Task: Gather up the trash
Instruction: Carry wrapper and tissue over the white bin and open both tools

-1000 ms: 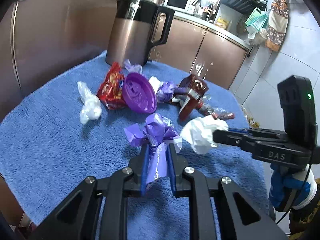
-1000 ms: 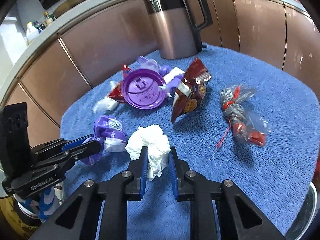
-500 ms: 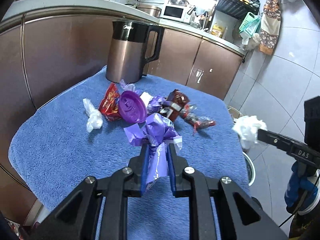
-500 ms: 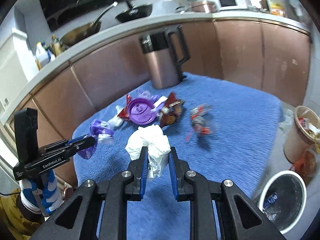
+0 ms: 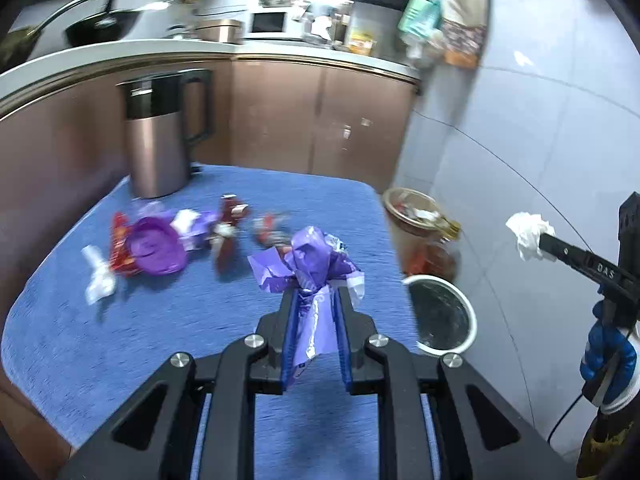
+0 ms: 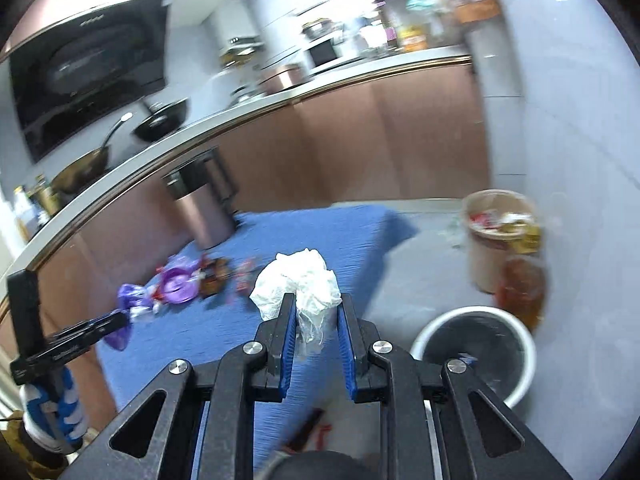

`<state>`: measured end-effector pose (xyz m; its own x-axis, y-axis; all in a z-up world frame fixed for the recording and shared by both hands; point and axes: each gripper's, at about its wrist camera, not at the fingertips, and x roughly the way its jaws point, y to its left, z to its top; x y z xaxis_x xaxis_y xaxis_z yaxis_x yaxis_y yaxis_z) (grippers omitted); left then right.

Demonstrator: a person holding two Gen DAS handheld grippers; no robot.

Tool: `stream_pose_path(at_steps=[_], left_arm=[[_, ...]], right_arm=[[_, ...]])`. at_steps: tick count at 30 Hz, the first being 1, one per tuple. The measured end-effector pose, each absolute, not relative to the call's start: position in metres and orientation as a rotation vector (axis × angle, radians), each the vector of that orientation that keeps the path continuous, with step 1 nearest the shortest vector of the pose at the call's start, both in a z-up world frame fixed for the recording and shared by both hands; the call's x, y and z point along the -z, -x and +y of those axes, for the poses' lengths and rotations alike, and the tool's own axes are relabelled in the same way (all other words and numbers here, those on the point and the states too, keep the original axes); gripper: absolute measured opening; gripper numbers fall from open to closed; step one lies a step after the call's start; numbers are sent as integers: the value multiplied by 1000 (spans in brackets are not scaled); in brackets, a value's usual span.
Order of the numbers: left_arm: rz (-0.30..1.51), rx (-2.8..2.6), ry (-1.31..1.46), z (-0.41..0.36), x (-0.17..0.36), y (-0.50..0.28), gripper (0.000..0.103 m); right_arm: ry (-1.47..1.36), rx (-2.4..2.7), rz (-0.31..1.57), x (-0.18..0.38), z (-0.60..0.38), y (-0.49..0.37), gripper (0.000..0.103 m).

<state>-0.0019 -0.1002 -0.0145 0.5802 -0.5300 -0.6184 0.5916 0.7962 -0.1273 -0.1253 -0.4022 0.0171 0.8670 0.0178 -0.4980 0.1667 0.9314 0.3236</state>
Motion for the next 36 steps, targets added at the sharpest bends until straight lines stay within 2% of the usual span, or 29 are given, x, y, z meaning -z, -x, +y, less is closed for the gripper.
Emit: stream_pose_path(at_steps=[7, 14, 24, 31, 33, 36], left_arm=[[714, 776, -192, -170, 20, 20, 17], [735, 874, -263, -246, 23, 23, 17], [825, 983, -274, -347, 43, -1, 17], [863, 1018, -229, -391, 51, -25, 18], [878, 1031, -209, -401, 53, -32, 18], [891, 1038, -186, -410, 53, -39, 19]], right_arm=[[-393, 234, 479, -7, -444, 161, 19], [-473, 304, 517, 31, -478, 170, 19], [-537, 372, 576, 63, -511, 158, 19], [-544, 414, 608, 76, -540, 132, 22], [-541, 424, 619, 79, -546, 125, 23], [-534, 446, 642, 85, -553, 114, 34]])
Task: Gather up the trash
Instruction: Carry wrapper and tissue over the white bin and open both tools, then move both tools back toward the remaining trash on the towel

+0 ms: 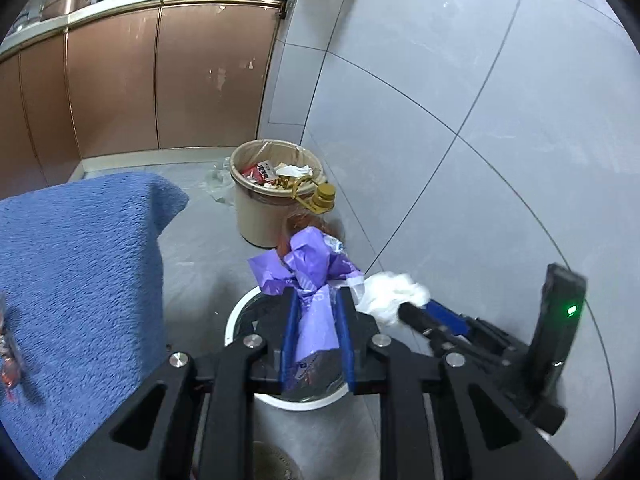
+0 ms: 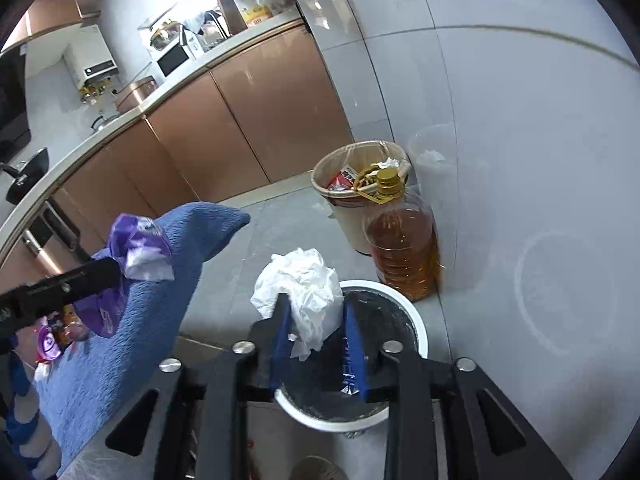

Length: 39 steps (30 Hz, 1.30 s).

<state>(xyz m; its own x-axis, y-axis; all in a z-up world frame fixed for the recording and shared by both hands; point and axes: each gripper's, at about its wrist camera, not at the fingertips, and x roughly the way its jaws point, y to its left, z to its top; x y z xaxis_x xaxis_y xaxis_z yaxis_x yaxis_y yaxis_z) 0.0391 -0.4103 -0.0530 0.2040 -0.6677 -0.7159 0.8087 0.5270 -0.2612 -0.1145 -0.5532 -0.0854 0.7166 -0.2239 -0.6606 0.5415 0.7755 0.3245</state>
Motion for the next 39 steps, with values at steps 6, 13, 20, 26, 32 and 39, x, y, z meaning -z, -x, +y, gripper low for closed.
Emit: stream_pose_path(at_steps=[6, 13, 20, 26, 32, 39], left_arm=[[882, 1043, -165, -409, 48, -44, 27], [831, 1011, -146, -387, 33, -37, 45], [746, 946, -130, -351, 6, -30, 45], [626, 867, -98, -307, -21, -16, 45], [552, 792, -91, -260, -45, -10, 45], [525, 711, -60, -203, -57, -15, 45]], right_arm=[[-543, 478, 652, 90, -557, 116, 49], [-528, 496, 625, 74, -550, 126, 51], [-477, 497, 569, 40, -532, 137, 55], [-416, 470, 513, 5, -507, 145, 58], [-364, 443, 442, -33, -479, 153, 61], [-311, 391, 390, -66, -447, 152, 61]])
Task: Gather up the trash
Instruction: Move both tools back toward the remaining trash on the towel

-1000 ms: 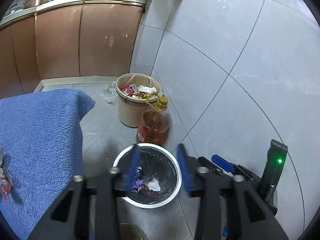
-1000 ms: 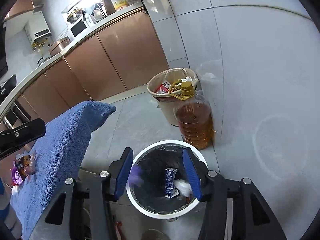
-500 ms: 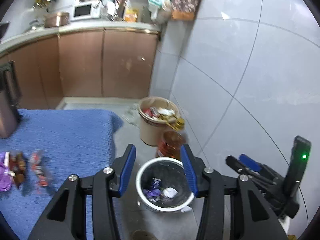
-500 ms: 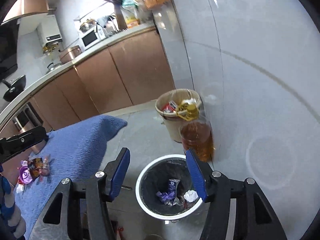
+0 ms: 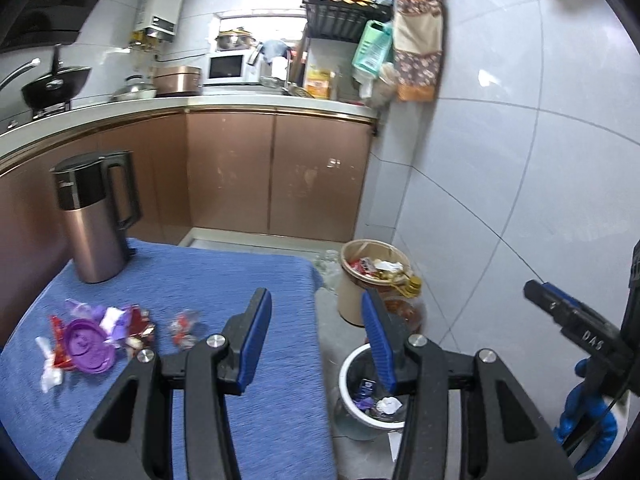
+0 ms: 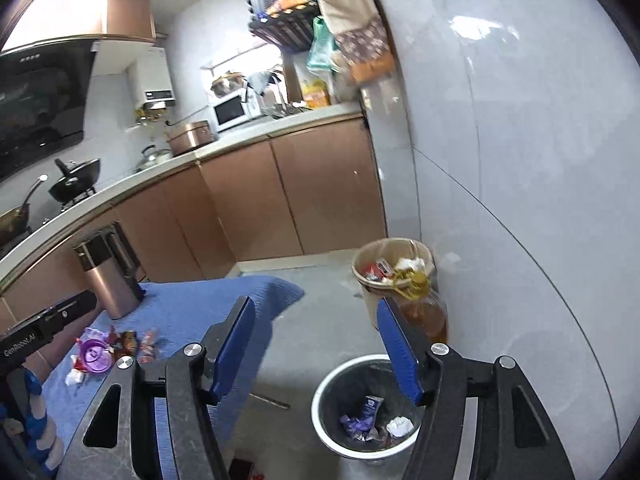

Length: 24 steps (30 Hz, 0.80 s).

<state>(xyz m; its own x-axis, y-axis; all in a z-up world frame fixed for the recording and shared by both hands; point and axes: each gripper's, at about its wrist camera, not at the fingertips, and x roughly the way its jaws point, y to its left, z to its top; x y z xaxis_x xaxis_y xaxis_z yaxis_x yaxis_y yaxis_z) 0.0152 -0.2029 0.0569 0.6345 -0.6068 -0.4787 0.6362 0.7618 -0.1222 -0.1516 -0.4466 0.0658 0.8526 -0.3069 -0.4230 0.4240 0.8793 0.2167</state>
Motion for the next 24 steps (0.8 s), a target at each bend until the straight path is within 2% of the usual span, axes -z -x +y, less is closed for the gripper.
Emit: stream_pose_path(at_steps=[14, 24], left_arm=[[509, 505, 31, -65, -47, -26, 45], [571, 354, 156, 45, -7, -32, 45]], right_arm=[[-234, 307, 370, -94, -398, 137, 62], [-189, 240, 401, -101, -359, 114, 63]])
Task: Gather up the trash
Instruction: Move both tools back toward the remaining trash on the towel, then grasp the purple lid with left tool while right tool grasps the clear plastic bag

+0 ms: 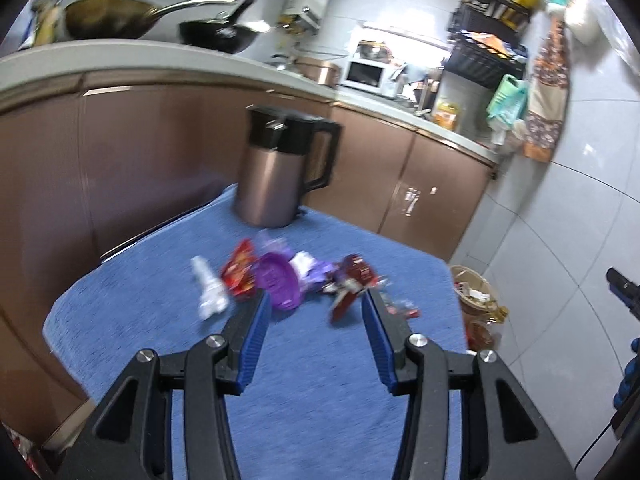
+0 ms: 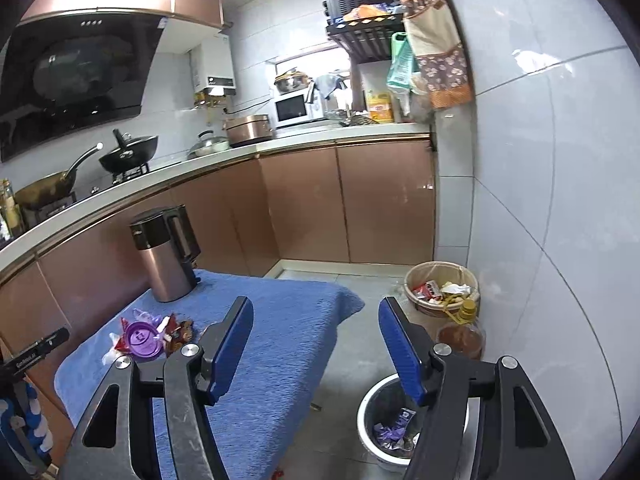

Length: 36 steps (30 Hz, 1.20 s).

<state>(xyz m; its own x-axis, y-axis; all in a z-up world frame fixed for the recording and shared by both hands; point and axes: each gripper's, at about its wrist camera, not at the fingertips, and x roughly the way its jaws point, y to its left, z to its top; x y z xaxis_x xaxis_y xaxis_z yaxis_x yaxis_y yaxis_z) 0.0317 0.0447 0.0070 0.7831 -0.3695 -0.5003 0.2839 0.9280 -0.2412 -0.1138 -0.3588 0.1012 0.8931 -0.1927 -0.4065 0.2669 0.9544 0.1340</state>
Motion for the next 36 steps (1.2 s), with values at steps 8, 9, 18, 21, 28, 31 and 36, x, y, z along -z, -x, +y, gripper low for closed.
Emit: stream_pose_path(at_steps=[8, 9, 18, 21, 28, 31, 36], left_arm=[[605, 313, 198, 85, 22, -34, 45], [610, 316, 202, 87, 25, -35, 45], [690, 378, 262, 82, 54, -56, 45], [720, 403, 278, 70, 63, -71, 45], [828, 397, 373, 45, 96, -134, 45], [861, 369, 381, 38, 108, -156, 45], [912, 336, 417, 28, 126, -189, 44]], right_arm=[[-142, 131, 464, -91, -319, 77, 63], [-137, 110, 476, -89, -313, 71, 63], [-128, 18, 565, -60, -288, 28, 63], [-151, -18, 604, -44, -285, 12, 63], [-192, -137, 723, -2, -267, -41, 63], [-222, -172, 780, 21, -265, -62, 63], [-249, -175, 844, 51, -267, -93, 63]])
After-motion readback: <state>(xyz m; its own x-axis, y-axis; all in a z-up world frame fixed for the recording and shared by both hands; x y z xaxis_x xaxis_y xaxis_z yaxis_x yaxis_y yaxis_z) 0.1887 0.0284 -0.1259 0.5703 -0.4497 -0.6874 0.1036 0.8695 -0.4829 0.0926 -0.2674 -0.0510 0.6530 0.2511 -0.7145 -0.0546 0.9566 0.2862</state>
